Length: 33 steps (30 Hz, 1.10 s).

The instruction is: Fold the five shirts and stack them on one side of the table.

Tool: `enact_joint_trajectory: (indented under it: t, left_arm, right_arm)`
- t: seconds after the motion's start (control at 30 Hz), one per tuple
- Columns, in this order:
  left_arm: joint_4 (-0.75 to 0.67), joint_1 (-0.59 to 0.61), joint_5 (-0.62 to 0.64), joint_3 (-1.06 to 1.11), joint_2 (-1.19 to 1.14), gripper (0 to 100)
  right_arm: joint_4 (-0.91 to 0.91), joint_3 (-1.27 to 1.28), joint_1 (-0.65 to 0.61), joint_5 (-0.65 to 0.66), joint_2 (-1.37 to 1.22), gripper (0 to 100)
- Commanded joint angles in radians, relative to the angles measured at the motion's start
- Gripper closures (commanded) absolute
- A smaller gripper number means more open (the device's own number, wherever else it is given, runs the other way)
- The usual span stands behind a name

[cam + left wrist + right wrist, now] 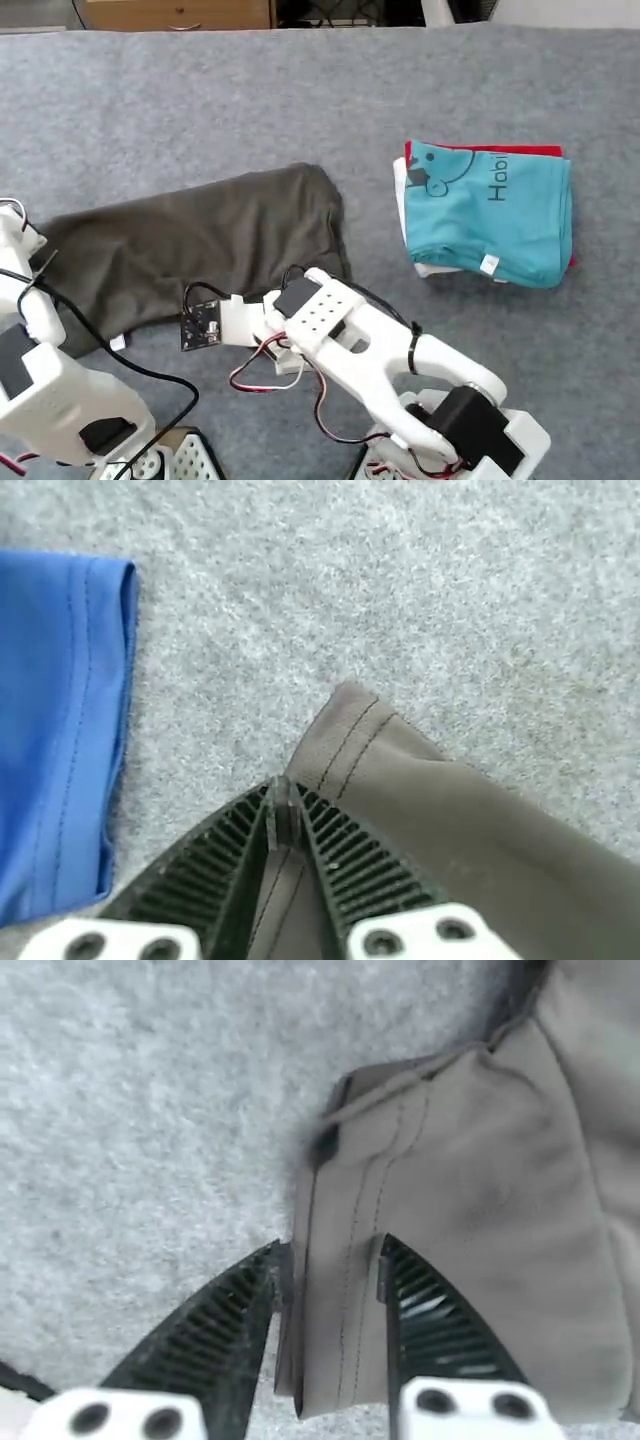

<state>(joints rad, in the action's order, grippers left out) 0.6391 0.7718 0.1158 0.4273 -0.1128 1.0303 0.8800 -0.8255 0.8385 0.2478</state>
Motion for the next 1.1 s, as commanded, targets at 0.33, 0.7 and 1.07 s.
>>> enact_joint_trajectory:
  t: [0.33,0.7,1.07]
  left_arm:
    - [0.002,-0.004,0.008,-0.054,0.012,97]
    - [-0.002,-0.004,0.006,-0.054,0.012,97]
    - [-0.002,-0.004,0.005,-0.054,0.012,97]
  right_arm:
    - [-0.006,0.008,-0.014,-0.005,0.035,71.0]
    - [-0.038,0.041,-0.055,-0.009,0.033,79.2]
    - [-0.061,-0.045,-0.021,-0.005,-0.194,79.2]
